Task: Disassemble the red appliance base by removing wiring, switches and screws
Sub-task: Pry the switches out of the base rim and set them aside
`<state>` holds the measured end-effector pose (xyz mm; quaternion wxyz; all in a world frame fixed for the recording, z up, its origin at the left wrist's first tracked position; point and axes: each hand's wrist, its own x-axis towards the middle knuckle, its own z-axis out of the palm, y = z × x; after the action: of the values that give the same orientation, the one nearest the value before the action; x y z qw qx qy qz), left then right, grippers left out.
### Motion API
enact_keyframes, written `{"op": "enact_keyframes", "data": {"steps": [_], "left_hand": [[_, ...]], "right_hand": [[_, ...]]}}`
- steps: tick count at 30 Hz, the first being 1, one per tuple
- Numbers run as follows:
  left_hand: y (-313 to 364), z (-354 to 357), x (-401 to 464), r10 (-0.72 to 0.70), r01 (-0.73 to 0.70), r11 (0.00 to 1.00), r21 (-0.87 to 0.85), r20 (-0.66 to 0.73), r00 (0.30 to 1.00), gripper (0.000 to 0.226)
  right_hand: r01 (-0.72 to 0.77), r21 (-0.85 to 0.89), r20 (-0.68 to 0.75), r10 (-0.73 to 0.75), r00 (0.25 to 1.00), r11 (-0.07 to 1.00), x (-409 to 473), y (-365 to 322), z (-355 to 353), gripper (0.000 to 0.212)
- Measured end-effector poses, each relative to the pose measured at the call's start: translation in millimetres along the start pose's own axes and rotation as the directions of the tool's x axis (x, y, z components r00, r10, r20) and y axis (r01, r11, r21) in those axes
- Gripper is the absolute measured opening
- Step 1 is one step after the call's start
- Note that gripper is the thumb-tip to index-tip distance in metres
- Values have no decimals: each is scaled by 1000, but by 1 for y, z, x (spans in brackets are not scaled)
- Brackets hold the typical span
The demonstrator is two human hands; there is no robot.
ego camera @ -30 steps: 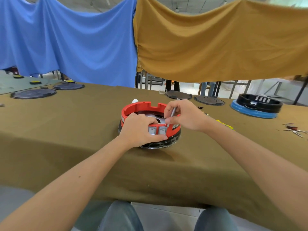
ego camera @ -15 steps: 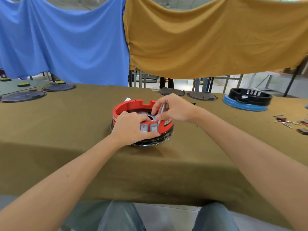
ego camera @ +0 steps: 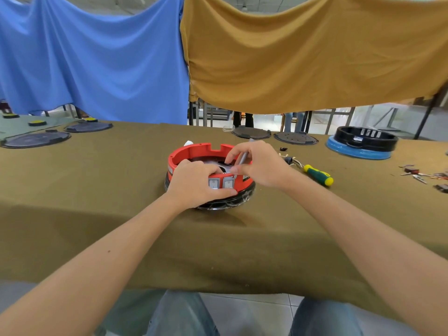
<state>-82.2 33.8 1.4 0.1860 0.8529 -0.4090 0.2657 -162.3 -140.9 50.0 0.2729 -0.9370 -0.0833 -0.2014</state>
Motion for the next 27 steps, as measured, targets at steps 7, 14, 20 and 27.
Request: {"op": "enact_keyframes", "data": {"steps": [7, 14, 20, 27], "left_hand": [[0, -2, -1, 6, -6, 1000, -4, 23, 1000, 62], [1, -1, 0, 11, -11, 1000, 2, 17, 1000, 56], [0, 0, 0, 24, -24, 1000, 2, -8, 1000, 52], [-2, 1, -1, 13, -14, 1000, -27, -33, 999, 48]], "right_hand": [[-8, -30, 169, 13, 985, 1000, 15, -12, -20, 12], [129, 0, 59, -129, 990, 992, 5, -24, 1, 19], [131, -110, 179, -110, 978, 985, 9, -26, 4, 16], [84, -174, 291, -30, 956, 981, 30, -35, -1, 12]]}}
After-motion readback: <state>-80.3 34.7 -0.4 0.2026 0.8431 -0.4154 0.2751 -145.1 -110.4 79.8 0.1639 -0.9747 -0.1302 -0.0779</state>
